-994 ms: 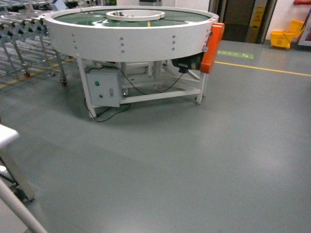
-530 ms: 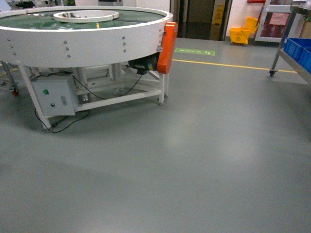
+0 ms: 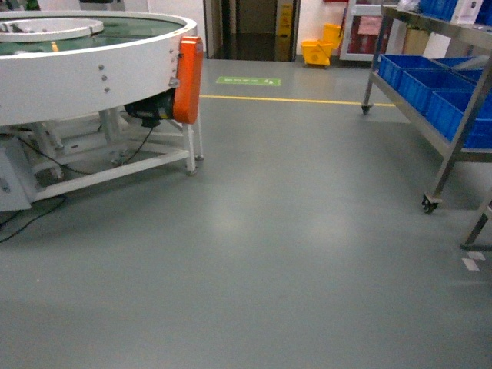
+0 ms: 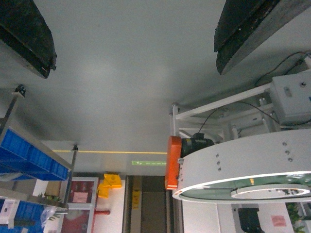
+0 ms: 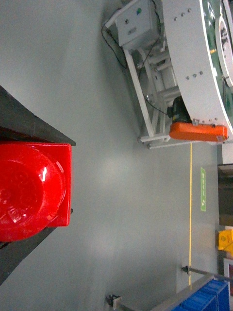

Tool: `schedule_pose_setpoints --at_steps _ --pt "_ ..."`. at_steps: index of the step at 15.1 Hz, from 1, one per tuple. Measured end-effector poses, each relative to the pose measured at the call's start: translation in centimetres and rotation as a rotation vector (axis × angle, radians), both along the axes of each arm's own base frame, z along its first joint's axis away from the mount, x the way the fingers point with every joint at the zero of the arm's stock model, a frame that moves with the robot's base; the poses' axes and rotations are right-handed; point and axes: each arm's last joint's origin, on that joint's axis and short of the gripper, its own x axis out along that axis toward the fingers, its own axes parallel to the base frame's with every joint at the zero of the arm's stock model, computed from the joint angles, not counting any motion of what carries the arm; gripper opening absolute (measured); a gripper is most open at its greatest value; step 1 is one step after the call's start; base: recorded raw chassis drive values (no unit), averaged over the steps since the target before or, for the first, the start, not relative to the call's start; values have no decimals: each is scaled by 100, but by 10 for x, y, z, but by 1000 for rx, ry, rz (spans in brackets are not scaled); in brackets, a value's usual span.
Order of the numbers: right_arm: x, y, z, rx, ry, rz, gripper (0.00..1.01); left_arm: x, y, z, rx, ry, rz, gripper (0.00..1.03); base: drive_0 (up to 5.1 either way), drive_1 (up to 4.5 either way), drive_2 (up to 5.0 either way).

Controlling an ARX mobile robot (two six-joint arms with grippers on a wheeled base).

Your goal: Pick red block from blue box to shelf

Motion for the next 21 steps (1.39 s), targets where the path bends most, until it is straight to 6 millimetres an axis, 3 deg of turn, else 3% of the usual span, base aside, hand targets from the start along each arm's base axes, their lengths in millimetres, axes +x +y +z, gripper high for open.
schedule_pose_setpoints --at_steps 21 --pt "0 0 0 0 0 0 26 0 0 0 0 -3 2 98 143 -33 -583"
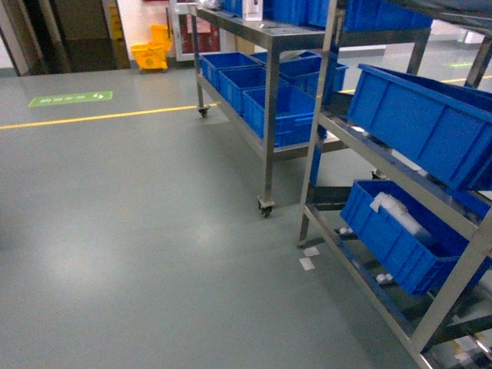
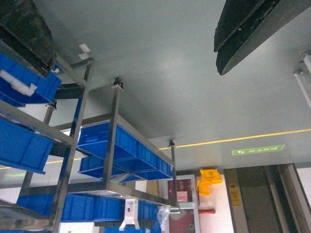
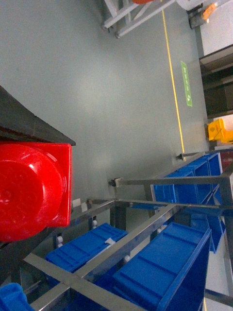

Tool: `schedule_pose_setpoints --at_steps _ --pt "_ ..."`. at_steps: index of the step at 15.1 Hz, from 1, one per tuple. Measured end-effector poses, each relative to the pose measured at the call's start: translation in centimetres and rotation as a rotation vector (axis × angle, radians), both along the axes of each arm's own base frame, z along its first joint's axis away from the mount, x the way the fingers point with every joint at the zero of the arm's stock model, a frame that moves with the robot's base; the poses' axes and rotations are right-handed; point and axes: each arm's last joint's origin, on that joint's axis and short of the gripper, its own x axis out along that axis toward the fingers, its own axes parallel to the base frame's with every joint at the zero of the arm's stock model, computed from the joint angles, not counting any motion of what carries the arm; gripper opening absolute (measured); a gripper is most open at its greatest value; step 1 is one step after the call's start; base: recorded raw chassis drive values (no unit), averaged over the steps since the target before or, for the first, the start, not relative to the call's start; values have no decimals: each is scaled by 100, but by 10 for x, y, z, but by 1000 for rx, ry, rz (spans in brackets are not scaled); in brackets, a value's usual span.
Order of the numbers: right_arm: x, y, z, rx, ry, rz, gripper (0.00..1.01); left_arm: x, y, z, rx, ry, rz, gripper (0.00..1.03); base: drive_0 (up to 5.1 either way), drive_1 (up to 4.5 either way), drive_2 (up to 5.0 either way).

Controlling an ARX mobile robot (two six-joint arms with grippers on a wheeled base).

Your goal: Pick red block from blue box to shelf

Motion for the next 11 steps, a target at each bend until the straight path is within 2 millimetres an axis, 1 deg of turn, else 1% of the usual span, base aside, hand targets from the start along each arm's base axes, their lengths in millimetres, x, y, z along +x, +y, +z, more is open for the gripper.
schedule_pose_setpoints --at_steps 6,11 --pt "1 0 0 0 2 1 26 0 0 0 0 2 1 98 -150 241 -541" --pt "0 0 0 0 3 1 26 0 0 0 0 2 0 98 -173 -173 -173"
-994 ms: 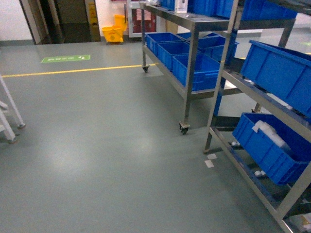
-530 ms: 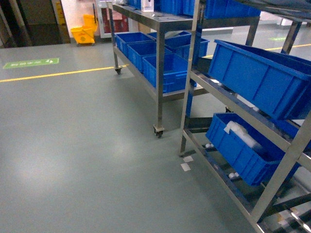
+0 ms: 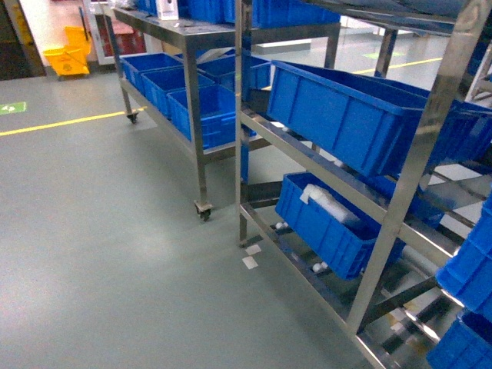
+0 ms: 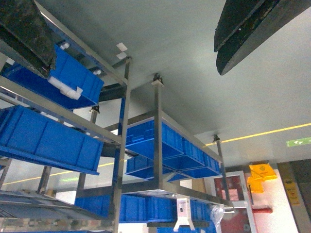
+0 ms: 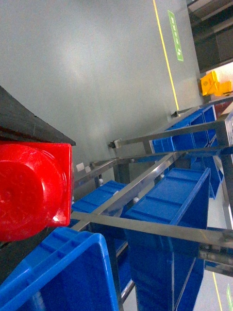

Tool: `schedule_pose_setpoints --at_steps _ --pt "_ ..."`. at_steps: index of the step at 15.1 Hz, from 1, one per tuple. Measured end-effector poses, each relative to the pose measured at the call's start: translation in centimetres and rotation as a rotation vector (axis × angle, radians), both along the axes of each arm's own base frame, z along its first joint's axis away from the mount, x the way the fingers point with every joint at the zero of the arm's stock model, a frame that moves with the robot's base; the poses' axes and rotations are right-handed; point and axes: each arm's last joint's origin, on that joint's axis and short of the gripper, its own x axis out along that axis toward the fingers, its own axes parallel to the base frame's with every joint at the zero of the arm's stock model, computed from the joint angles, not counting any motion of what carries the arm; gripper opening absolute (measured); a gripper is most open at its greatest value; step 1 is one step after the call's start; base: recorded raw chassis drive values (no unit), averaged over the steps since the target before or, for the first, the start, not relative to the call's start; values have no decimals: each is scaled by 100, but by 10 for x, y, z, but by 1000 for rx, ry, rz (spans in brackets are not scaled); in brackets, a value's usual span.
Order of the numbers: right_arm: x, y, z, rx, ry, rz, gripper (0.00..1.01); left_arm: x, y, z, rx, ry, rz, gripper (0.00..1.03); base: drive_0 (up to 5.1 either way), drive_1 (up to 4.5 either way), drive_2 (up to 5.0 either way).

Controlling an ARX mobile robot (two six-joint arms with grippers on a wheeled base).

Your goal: Pick red block from blue box to shelf

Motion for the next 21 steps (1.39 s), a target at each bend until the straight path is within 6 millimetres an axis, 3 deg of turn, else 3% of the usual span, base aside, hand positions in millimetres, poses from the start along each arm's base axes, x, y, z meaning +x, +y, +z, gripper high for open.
schedule_pose_setpoints --at_steps 2,21 --pt "0 0 0 0 2 -1 26 0 0 0 0 -3 -1 98 -173 -173 -173" --pt "0 0 0 0 0 -1 26 0 0 0 0 0 -1 98 -606 255 -119"
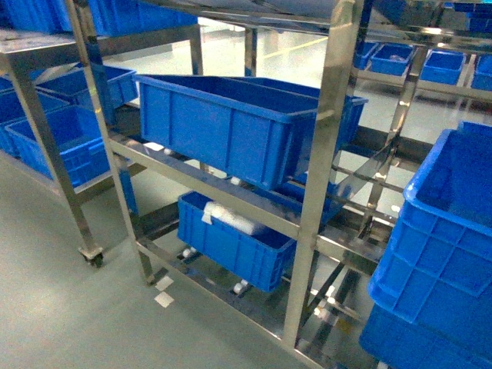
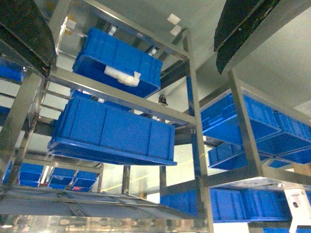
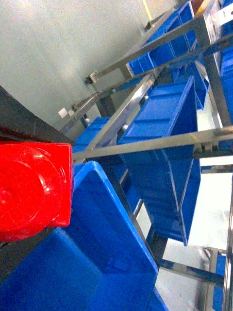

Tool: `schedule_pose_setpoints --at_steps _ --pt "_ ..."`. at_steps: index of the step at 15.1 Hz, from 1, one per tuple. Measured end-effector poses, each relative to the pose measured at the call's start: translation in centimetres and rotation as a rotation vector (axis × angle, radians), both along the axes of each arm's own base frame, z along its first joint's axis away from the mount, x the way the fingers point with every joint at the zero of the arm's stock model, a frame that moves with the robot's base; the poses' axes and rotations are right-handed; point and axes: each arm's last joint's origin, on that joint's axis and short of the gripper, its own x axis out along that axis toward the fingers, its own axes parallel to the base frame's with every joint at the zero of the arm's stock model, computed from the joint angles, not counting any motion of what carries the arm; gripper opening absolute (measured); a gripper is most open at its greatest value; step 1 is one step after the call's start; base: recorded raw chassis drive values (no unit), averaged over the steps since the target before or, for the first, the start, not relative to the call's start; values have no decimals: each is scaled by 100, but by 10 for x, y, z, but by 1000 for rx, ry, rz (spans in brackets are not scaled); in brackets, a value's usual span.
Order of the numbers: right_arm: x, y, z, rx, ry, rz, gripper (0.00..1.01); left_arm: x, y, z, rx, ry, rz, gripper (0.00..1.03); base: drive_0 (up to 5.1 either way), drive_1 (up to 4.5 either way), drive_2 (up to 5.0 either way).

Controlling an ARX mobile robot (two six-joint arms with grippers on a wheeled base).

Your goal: Pick red block from blue box to shelf

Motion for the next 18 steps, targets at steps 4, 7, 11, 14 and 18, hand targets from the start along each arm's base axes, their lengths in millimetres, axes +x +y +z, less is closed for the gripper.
schedule_pose_setpoints --at_steps 4,7,11,14,18 --pt "0 0 -1 1 5 0 26 0 0 0 0 0 0 98 -158 201 -517" --pt "0 0 0 0 4 -1 26 0 0 0 0 0 0 98 -166 65 -396" --pt "0 0 0 0 0 0 26 0 0 0 0 0 0 98 -166 65 -396" --pt "0 0 0 0 2 0 26 0 0 0 0 0 0 98 -166 65 -396" --pt "0 0 0 0 2 0 26 0 0 0 0 0 0 98 -166 65 -396"
